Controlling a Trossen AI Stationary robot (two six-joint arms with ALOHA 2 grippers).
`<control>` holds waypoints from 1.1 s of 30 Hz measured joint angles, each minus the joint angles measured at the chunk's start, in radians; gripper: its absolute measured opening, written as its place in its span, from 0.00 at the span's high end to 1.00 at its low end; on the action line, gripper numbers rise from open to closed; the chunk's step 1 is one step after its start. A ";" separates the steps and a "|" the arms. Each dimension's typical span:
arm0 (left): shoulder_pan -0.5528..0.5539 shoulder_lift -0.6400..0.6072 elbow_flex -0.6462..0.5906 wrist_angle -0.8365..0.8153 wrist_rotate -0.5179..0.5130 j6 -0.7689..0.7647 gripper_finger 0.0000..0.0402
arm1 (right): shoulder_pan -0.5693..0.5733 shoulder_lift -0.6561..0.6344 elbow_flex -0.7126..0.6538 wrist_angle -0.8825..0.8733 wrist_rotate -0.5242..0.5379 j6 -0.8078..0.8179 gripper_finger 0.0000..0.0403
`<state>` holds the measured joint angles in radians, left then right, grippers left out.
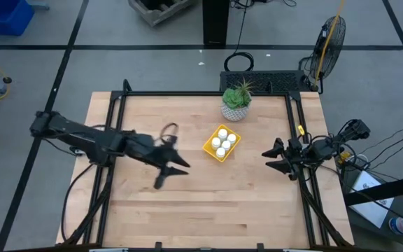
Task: Pick and place pill bottles into a basket
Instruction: Return to Home Position
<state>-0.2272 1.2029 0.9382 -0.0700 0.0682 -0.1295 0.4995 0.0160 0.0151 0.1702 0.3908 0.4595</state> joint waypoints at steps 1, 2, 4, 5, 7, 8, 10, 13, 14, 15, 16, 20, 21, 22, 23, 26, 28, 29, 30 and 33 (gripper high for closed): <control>0.000 -0.049 -0.050 0.029 0.003 -0.001 0.70 | 0.000 0.002 0.000 0.005 0.000 0.000 0.47; 0.000 -0.102 -0.100 0.053 0.004 -0.005 0.70 | 0.000 0.004 0.000 0.007 0.000 0.000 0.47; -0.005 -0.200 -0.196 0.110 0.021 -0.022 0.70 | 0.000 0.006 0.000 0.002 0.000 0.000 0.47; -0.009 -0.251 -0.247 0.126 0.038 -0.030 0.70 | 0.000 0.008 0.000 0.004 0.000 0.000 0.47; -0.024 -0.353 -0.338 0.172 0.094 -0.046 0.70 | 0.000 0.009 0.000 0.001 0.000 0.000 0.47; -0.032 -0.405 -0.374 0.199 0.129 -0.052 0.70 | 0.000 0.009 0.000 0.001 0.000 0.000 0.47; -0.049 -0.516 -0.444 0.211 0.189 -0.062 0.70 | 0.000 0.009 0.000 0.003 0.000 0.000 0.47; -0.087 -0.665 -0.530 0.206 0.220 -0.075 0.70 | 0.000 0.009 0.000 0.004 0.000 0.000 0.47; -0.101 -0.713 -0.556 0.200 0.221 -0.077 0.70 | 0.000 0.009 0.000 0.005 0.000 0.000 0.47; -0.115 -0.754 -0.582 0.192 0.221 -0.086 0.70 | 0.000 0.009 0.000 0.004 0.000 0.000 0.47; -0.129 -0.793 -0.604 0.181 0.222 -0.091 0.70 | 0.000 0.009 0.000 0.005 0.000 0.000 0.47; -0.180 -0.942 -0.685 0.079 0.213 -0.092 0.70 | 0.000 0.009 0.000 0.005 0.000 0.000 0.47; -0.193 -0.973 -0.701 0.065 0.198 -0.091 0.70 | 0.000 0.009 0.000 0.005 0.000 0.000 0.47; -0.204 -1.003 -0.716 0.056 0.178 -0.087 0.70 | 0.000 0.009 0.000 0.005 0.000 0.000 0.47; -0.215 -1.030 -0.732 0.055 0.156 -0.076 0.70 | 0.000 0.009 0.000 0.004 0.000 0.000 0.47; -0.244 -1.095 -0.789 0.046 0.100 -0.046 0.70 | 0.000 0.009 0.000 0.005 0.000 0.000 0.47; -0.260 -1.127 -0.820 0.065 0.090 -0.036 0.70 | 0.000 0.009 0.000 0.005 0.000 0.000 0.47; -0.268 -1.139 -0.829 0.074 0.089 -0.033 0.70 | 0.000 0.009 0.000 0.005 0.000 0.000 0.47; -0.275 -1.149 -0.839 0.077 0.089 -0.030 0.70 | 0.000 0.009 0.000 0.005 0.000 0.000 0.47; -0.297 -1.163 -0.871 0.067 0.088 -0.012 0.70 | 0.000 0.009 0.000 0.005 0.000 0.000 0.47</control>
<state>-0.5246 0.0399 0.0674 -0.0033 0.1558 -0.1415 0.4995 0.0250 0.0151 0.1753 0.3908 0.4595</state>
